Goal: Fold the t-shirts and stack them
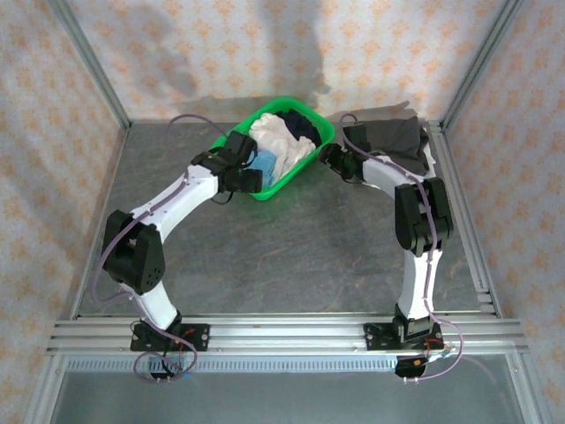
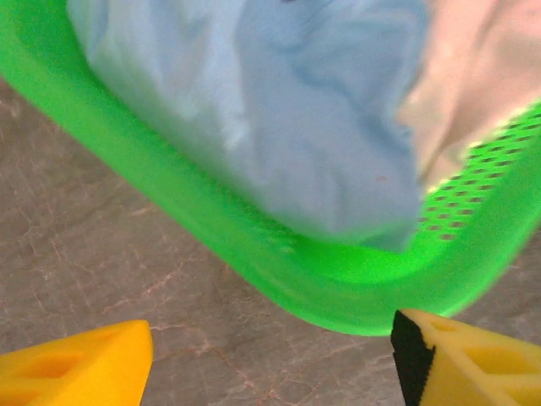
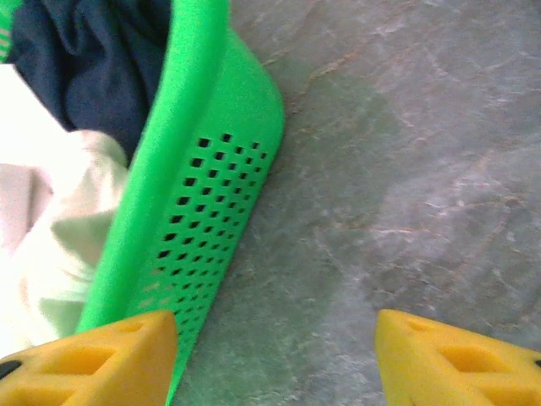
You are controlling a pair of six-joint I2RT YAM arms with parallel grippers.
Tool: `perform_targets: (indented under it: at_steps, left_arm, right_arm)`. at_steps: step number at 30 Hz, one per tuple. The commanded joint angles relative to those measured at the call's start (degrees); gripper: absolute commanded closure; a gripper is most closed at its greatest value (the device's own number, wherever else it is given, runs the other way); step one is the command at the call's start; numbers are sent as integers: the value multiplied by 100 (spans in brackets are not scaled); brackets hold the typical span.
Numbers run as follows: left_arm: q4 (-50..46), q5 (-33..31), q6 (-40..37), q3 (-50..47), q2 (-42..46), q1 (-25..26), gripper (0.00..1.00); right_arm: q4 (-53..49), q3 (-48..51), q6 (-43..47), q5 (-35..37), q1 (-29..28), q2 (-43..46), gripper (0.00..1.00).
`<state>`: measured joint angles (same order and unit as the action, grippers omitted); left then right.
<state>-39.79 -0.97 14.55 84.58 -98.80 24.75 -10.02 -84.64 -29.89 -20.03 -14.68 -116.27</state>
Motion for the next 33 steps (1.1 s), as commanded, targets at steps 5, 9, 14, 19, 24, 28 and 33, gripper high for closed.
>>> perform_targets:
  at_steps: [5, 9, 14, 19, 24, 28, 33]
  left_arm:
    - [-1066, -453, -1325, 1495, -1205, 842, 22]
    - [-1263, -380, -1556, 2253, -1984, 857, 23]
    - [-1457, -298, -1737, 2884, -2695, 873, 32]
    - [-1461, -674, -1678, 2899, -2808, 865, 64]
    - [-1242, -903, -1515, 2347, -2328, 686, 93]
    - [-1045, -969, -1411, 1793, -1829, 100, 100]
    - [-631, -1036, -1882, 1247, -1433, -811, 100]
  right_arm:
    - [-847, 839, 225, 1177, 254, 1438, 28]
    - [-786, 1517, 272, 1230, 538, 2020, 25]
    - [-731, 2074, 345, 1260, 727, 2467, 23]
    - [-703, 2280, 374, 1282, 773, 2728, 21]
    - [-723, 2336, 382, 1260, 773, 2913, 21]
    - [-818, 2408, 412, 1433, 779, 3093, 20]
    - [-953, 2453, 470, 1744, 792, 3267, 19]
